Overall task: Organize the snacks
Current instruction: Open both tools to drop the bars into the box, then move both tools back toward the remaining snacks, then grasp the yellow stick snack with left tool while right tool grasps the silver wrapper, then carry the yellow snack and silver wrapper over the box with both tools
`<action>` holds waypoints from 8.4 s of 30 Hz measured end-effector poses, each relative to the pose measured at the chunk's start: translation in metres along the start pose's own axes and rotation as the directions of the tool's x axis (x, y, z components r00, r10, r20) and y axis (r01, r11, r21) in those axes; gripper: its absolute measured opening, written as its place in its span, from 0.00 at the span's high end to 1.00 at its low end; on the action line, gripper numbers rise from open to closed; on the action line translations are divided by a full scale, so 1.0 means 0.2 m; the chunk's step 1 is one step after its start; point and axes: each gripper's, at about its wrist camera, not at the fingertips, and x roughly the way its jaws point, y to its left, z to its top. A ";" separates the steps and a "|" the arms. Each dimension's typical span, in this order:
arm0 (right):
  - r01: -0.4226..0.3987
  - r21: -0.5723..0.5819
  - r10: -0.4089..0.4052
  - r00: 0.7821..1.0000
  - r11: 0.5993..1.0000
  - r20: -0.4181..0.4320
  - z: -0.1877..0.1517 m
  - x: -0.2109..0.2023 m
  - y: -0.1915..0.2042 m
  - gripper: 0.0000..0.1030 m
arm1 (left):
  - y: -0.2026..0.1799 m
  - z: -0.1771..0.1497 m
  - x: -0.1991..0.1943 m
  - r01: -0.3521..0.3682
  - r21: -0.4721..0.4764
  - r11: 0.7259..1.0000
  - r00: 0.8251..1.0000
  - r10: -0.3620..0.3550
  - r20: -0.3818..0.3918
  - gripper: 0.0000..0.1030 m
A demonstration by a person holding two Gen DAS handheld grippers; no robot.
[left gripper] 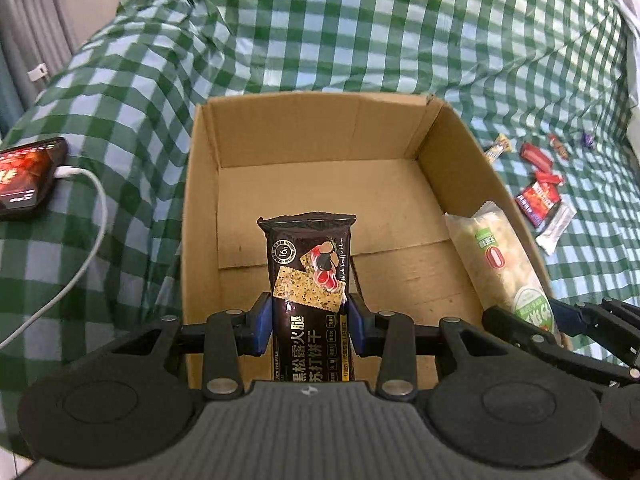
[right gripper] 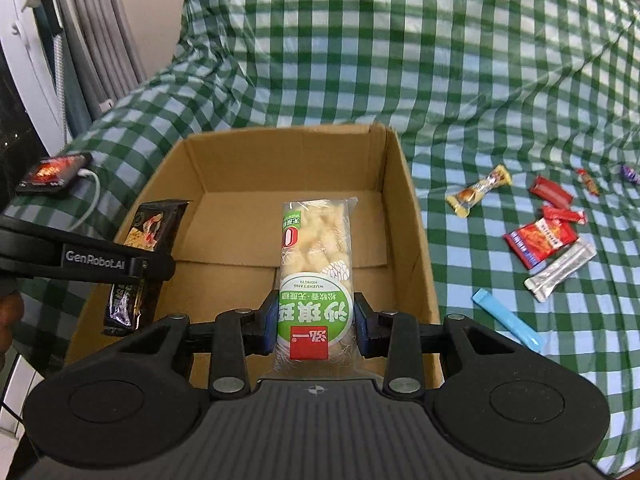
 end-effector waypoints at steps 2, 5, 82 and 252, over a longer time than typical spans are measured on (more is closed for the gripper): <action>-0.001 0.004 0.001 1.000 1.000 -0.017 0.00 0.05 0.00 0.63 | -0.01 0.01 0.05 -0.003 0.006 1.000 1.000 0.003 -0.011 0.58; -0.003 0.008 0.003 0.999 1.000 -0.034 0.00 0.10 -0.01 0.63 | -0.02 0.03 0.13 -0.010 0.015 1.000 0.999 0.011 -0.030 0.58; -0.082 0.107 0.056 0.973 0.991 0.225 -0.51 -1.01 0.06 0.01 | -0.17 -0.68 -0.87 -0.141 0.034 0.989 0.989 0.140 0.043 0.00; -0.036 0.042 0.032 0.997 0.998 0.077 -0.04 -0.29 -0.09 0.92 | -0.04 -0.07 -0.28 -0.082 0.020 0.996 0.997 0.082 -0.010 0.88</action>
